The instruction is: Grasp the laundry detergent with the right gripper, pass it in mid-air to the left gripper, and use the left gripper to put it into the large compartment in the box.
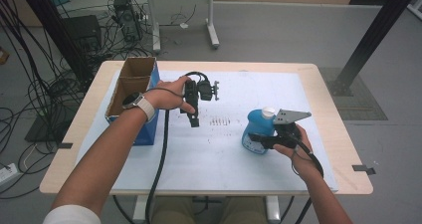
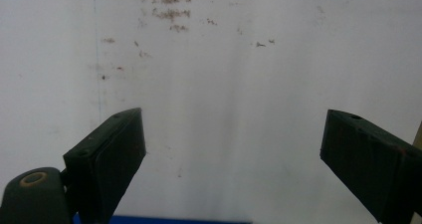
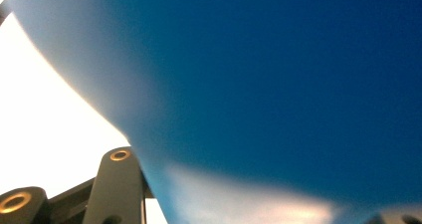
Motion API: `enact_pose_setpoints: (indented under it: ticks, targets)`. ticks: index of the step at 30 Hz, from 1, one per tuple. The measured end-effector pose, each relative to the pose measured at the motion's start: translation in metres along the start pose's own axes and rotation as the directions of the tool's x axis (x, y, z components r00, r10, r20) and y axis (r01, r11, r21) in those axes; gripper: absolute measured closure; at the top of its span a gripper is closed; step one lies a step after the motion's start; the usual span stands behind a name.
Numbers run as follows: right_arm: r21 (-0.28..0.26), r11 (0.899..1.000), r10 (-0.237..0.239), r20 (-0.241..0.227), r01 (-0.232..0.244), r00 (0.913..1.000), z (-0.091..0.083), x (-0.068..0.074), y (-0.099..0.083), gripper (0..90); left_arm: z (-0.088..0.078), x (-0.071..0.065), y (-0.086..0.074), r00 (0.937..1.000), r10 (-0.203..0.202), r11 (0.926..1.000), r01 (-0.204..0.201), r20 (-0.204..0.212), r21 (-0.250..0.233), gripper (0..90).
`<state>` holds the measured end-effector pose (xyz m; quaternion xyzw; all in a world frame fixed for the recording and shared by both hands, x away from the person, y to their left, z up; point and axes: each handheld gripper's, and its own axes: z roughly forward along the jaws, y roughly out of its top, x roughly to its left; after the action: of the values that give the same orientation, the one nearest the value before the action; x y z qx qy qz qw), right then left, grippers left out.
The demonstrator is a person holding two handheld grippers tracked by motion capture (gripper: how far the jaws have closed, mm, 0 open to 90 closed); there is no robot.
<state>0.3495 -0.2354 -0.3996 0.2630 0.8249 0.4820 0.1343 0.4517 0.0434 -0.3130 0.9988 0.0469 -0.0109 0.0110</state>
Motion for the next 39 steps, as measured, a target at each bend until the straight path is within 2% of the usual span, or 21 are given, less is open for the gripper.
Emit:
enact_pose_setpoints:
  ticks: [39]
  targets:
    - [0.001,1.0,0.006,0.004,-0.006,1.0,0.0003,-0.0001,0.0003,43.7,-0.002,-0.0003,-0.0033,1.0,-0.001,1.0,0.001,-0.004,0.001,10.9]
